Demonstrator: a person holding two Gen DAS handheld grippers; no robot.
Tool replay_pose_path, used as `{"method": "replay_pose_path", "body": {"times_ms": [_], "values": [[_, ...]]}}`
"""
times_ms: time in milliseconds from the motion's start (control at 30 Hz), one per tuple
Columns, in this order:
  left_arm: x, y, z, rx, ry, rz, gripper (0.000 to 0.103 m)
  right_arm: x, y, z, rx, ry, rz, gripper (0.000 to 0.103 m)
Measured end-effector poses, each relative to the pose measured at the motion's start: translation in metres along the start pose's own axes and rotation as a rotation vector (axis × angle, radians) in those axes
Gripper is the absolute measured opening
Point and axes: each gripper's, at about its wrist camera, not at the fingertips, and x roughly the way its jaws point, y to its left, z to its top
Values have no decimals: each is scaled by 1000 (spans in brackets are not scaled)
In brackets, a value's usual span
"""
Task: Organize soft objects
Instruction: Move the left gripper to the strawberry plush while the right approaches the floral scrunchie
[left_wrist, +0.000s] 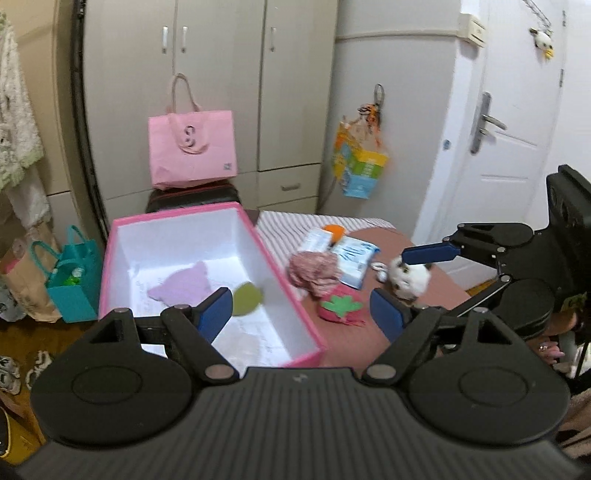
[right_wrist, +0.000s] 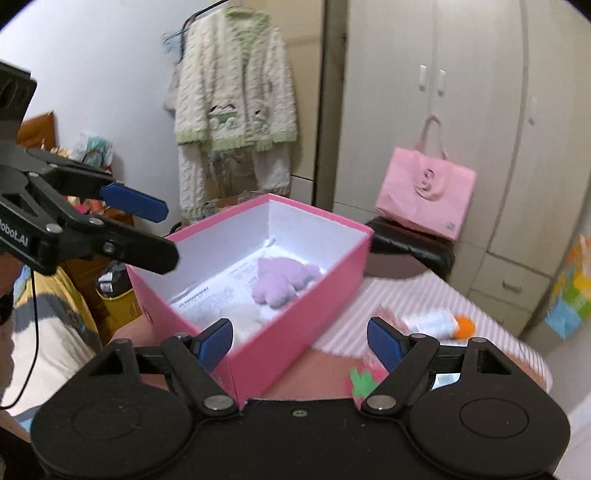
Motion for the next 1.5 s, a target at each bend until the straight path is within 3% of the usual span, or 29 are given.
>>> {"method": "replay_pose_path", "body": {"times_ms": [400,667,833,1033,1233,1500], "values": [[41,-61,-14,35,95,-107,80,-31,-36,-64,55,33,-38,85],[83,-87,-18,21,120,-93,80,-35,-74,-82,115,11,-56,85],[112,-96,-19,27,107,-24,79,-27,-102,-79,157,-2,-54,85],[145,-103,-25,14,91,73,78,-8,-125,-72,191,-33,12,85],[173,-106,-32,20,61,163,78,32,-140,-65,192,2,63,85],[207,-100,-42,-62,70,176,78,81,-145,-43,151,84,127,83]]}}
